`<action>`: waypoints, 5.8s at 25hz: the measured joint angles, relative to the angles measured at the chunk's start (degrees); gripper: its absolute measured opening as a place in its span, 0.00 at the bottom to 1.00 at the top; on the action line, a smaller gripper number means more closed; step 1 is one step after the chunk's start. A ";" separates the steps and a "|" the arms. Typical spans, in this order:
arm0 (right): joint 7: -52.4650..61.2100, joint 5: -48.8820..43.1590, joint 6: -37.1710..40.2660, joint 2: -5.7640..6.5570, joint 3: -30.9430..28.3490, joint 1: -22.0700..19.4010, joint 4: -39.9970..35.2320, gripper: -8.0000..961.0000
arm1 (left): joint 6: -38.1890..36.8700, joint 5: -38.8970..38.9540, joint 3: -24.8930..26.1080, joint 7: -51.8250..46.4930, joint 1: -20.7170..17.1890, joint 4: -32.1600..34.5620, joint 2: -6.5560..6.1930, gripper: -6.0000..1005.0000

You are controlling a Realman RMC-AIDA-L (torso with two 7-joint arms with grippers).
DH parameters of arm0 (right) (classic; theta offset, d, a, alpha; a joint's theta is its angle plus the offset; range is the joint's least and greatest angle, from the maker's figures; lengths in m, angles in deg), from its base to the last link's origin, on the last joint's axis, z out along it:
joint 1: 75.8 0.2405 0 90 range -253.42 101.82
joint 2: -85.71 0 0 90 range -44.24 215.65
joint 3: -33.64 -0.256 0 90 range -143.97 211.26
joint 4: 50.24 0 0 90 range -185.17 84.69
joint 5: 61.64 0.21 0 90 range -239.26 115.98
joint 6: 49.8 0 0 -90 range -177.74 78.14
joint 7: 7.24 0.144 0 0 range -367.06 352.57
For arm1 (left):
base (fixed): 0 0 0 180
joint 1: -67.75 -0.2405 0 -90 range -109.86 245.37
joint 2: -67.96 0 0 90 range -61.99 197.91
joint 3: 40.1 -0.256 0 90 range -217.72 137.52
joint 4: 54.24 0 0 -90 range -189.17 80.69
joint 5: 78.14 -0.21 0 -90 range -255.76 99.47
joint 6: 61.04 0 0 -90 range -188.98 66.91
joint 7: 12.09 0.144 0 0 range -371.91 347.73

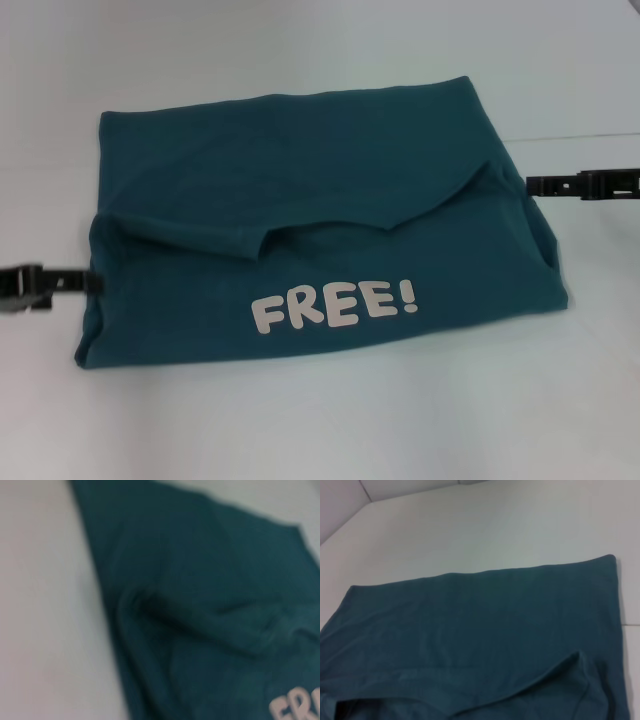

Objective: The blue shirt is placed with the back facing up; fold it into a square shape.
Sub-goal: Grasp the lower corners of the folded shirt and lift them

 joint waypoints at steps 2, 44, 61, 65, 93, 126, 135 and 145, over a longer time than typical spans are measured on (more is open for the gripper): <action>0.75 -0.90 0.97 0.00 -0.19 -0.36 -1.43 0.97 | -0.97 -2.01 0.03 -1.82 -0.18 0.26 0.04 0.91; 1.27 -5.32 0.96 -1.58 0.29 0.16 -2.64 0.96 | 4.37 -9.50 -0.53 -7.88 4.71 -11.17 0.65 0.85; 1.17 -5.39 0.76 -1.67 0.29 0.15 -2.13 0.96 | 6.53 -11.54 -1.06 -8.65 4.48 -10.80 1.03 0.83; 1.18 -5.38 0.76 -1.67 0.29 0.15 -2.11 0.96 | 7.05 -11.54 -1.85 -8.76 4.80 -11.04 1.33 0.83; 1.61 -5.38 1.21 -2.29 0.28 -0.34 -2.31 0.96 | 8.23 -10.88 -5.72 -5.25 6.99 -11.97 2.29 0.58; 15.64 -23.04 4.12 -2.37 0.91 3.18 2.21 0.95 | 6.60 -9.53 -6.34 -2.23 8.33 -11.30 2.26 0.12; 14.92 -23.42 1.82 -2.05 0.99 4.97 5.97 0.85 | 6.06 -9.60 -6.42 -2.30 8.35 -11.30 2.34 0.12; 15.19 -23.49 0.42 -2.16 0.99 5.34 7.35 0.41 | 6.03 -9.60 -6.42 -2.08 8.52 -11.31 2.45 0.11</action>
